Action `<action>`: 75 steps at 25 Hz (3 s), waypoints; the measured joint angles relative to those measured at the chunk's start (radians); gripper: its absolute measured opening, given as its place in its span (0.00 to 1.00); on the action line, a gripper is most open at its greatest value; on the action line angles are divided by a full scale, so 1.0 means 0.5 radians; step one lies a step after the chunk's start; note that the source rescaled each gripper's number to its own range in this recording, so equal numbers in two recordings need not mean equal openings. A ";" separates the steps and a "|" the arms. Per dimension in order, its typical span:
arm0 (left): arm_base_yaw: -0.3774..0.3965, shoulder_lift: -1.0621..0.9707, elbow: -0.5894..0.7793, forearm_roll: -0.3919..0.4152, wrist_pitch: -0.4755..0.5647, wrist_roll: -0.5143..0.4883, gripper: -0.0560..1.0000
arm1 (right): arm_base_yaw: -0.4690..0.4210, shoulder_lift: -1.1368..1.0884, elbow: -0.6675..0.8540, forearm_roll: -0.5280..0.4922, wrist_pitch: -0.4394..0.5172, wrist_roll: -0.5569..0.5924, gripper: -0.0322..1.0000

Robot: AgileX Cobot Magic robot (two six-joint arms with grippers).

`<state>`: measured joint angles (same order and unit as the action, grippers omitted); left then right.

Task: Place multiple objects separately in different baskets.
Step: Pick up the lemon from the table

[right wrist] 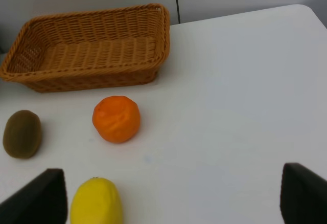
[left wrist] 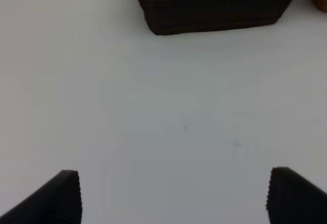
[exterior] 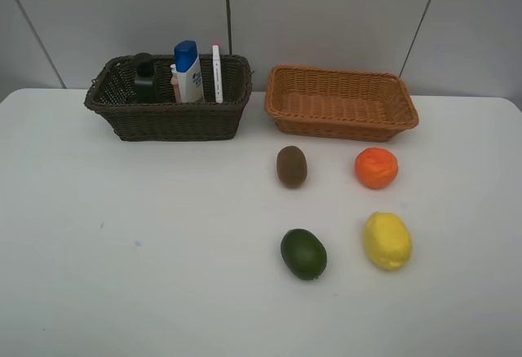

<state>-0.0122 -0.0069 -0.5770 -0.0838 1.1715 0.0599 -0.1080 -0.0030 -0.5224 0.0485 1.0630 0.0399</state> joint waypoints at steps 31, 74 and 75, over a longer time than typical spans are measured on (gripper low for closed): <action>0.000 0.000 0.140 -0.022 -0.200 -0.034 0.95 | 0.000 0.069 0.000 -0.027 0.000 0.017 0.96; 0.000 0.000 0.140 -0.021 -0.201 -0.034 0.95 | 1.068 3.426 -0.529 -0.028 -0.570 0.269 0.96; 0.000 0.000 0.140 -0.021 -0.201 -0.034 0.95 | 1.068 3.453 -0.529 -0.039 -0.591 0.269 0.96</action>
<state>-0.0122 -0.0069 -0.5069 -0.0942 1.0708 0.0430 0.4262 1.7233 -0.7870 0.0292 0.7676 0.1746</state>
